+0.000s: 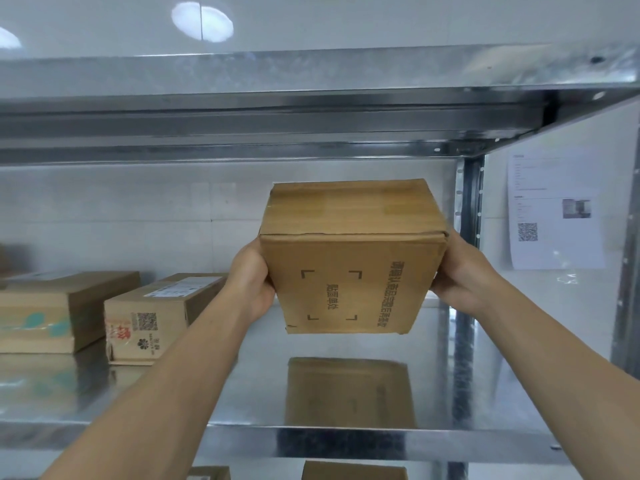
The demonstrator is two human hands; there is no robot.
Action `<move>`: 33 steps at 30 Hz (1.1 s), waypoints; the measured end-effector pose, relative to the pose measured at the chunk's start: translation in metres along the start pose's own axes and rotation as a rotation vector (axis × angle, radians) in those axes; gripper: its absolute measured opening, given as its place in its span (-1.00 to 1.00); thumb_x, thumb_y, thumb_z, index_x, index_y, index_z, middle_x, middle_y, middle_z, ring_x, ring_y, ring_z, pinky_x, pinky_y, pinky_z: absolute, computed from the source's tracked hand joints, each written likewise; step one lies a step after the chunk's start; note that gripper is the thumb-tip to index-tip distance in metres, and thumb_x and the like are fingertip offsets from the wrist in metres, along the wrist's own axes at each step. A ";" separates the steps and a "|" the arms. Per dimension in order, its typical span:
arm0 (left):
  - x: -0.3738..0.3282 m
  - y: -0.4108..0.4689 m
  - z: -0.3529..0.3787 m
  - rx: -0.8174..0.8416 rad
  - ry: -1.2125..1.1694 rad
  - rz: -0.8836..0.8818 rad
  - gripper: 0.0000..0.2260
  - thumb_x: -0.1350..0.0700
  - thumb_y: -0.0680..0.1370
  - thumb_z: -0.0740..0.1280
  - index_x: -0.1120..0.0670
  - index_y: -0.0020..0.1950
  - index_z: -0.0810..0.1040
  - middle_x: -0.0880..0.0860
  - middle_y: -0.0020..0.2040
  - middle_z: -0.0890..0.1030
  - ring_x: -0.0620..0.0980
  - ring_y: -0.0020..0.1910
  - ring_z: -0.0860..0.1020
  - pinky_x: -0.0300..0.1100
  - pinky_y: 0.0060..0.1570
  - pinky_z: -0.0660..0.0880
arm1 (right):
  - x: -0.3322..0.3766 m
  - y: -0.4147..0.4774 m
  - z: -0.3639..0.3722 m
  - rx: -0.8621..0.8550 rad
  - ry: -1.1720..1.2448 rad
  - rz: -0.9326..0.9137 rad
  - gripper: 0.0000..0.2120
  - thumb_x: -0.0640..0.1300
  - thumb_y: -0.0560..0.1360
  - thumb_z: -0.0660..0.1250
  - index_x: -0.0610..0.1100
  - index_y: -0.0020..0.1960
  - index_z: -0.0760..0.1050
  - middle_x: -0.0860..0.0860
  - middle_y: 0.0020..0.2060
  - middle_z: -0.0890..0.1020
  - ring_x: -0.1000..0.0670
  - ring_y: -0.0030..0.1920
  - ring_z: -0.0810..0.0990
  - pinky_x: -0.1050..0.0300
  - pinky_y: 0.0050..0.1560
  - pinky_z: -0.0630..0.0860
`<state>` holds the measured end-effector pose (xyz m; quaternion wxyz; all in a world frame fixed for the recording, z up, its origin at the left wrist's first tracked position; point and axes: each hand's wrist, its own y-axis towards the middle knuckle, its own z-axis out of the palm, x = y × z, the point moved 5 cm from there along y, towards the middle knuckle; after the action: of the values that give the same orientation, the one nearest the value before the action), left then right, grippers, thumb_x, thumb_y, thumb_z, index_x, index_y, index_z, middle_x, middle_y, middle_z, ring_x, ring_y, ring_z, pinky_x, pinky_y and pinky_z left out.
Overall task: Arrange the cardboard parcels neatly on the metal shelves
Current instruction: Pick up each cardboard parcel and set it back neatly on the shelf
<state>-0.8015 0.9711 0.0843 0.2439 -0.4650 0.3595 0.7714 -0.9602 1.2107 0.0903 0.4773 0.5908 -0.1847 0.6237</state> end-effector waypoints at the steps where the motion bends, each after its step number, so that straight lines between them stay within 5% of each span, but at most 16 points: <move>1: 0.000 -0.002 0.001 0.017 0.004 0.003 -0.74 0.20 0.65 0.21 0.03 -0.11 0.65 -0.01 -0.18 0.72 0.01 -0.12 0.64 -0.05 0.03 0.56 | -0.001 0.001 -0.001 -0.017 0.026 0.016 -0.56 0.27 0.64 0.22 -0.04 0.21 0.64 -0.01 0.02 0.72 -0.04 0.04 0.66 -0.08 0.03 0.67; 3: 0.001 -0.003 0.000 0.043 0.014 0.015 -0.70 0.19 0.68 0.17 0.02 -0.09 0.66 -0.02 -0.17 0.73 -0.01 -0.10 0.64 -0.07 0.06 0.55 | 0.000 -0.002 0.001 -0.040 0.034 0.033 -0.51 0.31 0.63 0.17 -0.02 0.24 0.64 -0.10 0.17 0.71 -0.10 0.18 0.64 -0.10 0.25 0.57; 6: 0.003 -0.001 -0.004 0.080 0.034 0.011 -0.63 0.12 0.70 0.17 -0.03 -0.12 0.75 0.02 -0.01 0.70 0.04 0.04 0.59 0.00 0.18 0.50 | -0.001 -0.002 0.002 -0.004 -0.002 0.015 -0.64 0.25 0.65 0.22 -0.01 0.18 0.57 0.01 -0.14 0.72 -0.01 -0.12 0.66 0.08 -0.06 0.59; 8: 0.002 -0.005 -0.006 0.102 0.050 -0.017 -0.64 0.07 0.69 0.19 -0.04 -0.15 0.74 0.07 -0.02 0.64 0.06 -0.02 0.55 0.01 0.07 0.51 | -0.003 0.000 0.000 0.017 0.011 0.007 -0.75 0.17 0.66 0.26 0.00 0.12 0.52 0.08 -0.31 0.68 0.06 -0.28 0.64 0.14 -0.21 0.56; 12: 0.002 -0.010 -0.008 0.162 0.049 -0.103 -0.77 0.04 0.62 0.23 0.02 -0.06 0.67 0.11 0.04 0.46 0.13 -0.06 0.45 0.08 0.04 0.49 | -0.008 0.001 -0.006 0.038 0.020 0.024 -0.77 0.03 0.70 0.24 -0.01 -0.04 0.59 0.09 -0.37 0.67 0.08 -0.34 0.64 0.17 -0.22 0.53; 15: 0.002 -0.011 -0.010 0.138 0.020 -0.133 -0.73 0.04 0.59 0.23 0.01 -0.17 0.69 0.13 0.01 0.44 0.16 -0.07 0.39 0.05 0.03 0.40 | -0.013 -0.001 -0.007 0.056 0.009 0.052 -0.67 -0.02 0.70 0.21 0.02 -0.15 0.65 0.07 -0.31 0.70 0.09 -0.33 0.67 0.22 -0.27 0.57; 20: 0.004 -0.012 -0.006 0.108 -0.029 -0.151 -0.51 -0.26 0.65 0.18 0.06 0.30 0.64 0.09 0.23 0.67 0.16 0.21 0.64 0.09 0.26 0.51 | -0.012 -0.007 -0.001 0.039 0.037 0.062 -0.61 0.09 0.69 0.15 0.02 -0.13 0.67 0.02 -0.23 0.72 -0.01 -0.25 0.72 0.13 -0.24 0.65; 23: 0.005 -0.019 -0.003 0.076 -0.008 -0.210 -0.48 -0.30 0.62 0.19 0.07 0.18 0.69 0.12 0.10 0.73 0.13 0.06 0.70 0.06 0.12 0.56 | -0.015 -0.012 0.004 0.000 0.076 0.128 -0.47 0.27 0.64 0.17 -0.02 -0.18 0.75 -0.06 -0.19 0.75 -0.07 -0.26 0.74 0.02 -0.15 0.61; 27: 0.007 -0.023 0.002 0.088 -0.006 -0.234 -0.50 -0.27 0.62 0.22 0.05 -0.18 0.77 0.10 -0.11 0.75 0.07 -0.25 0.72 -0.03 -0.09 0.53 | -0.019 -0.015 0.009 -0.079 0.101 0.157 -0.43 0.36 0.57 0.24 -0.01 0.37 0.55 -0.13 0.11 0.72 -0.15 -0.04 0.72 0.02 -0.16 0.64; 30: 0.008 -0.025 0.003 0.065 -0.016 -0.250 -0.51 -0.26 0.62 0.23 0.07 -0.19 0.72 0.10 -0.21 0.73 0.06 -0.34 0.71 -0.04 -0.15 0.51 | -0.021 -0.016 0.010 -0.061 0.130 0.187 -0.50 0.33 0.60 0.22 -0.07 0.10 0.64 -0.07 -0.22 0.73 -0.07 -0.28 0.72 0.05 -0.20 0.57; 33: 0.007 -0.027 0.004 0.063 -0.014 -0.250 -0.52 -0.28 0.62 0.22 0.08 -0.11 0.70 0.10 -0.22 0.73 0.06 -0.34 0.71 -0.05 -0.16 0.51 | -0.021 -0.019 0.009 -0.063 0.127 0.189 -0.53 0.32 0.60 0.21 -0.05 -0.07 0.65 -0.06 -0.30 0.72 -0.06 -0.35 0.70 0.02 -0.16 0.54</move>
<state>-0.7878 0.9911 0.0700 0.3552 -0.4929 0.3207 0.7266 -0.9434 1.2045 0.0667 0.4456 0.5147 -0.2282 0.6960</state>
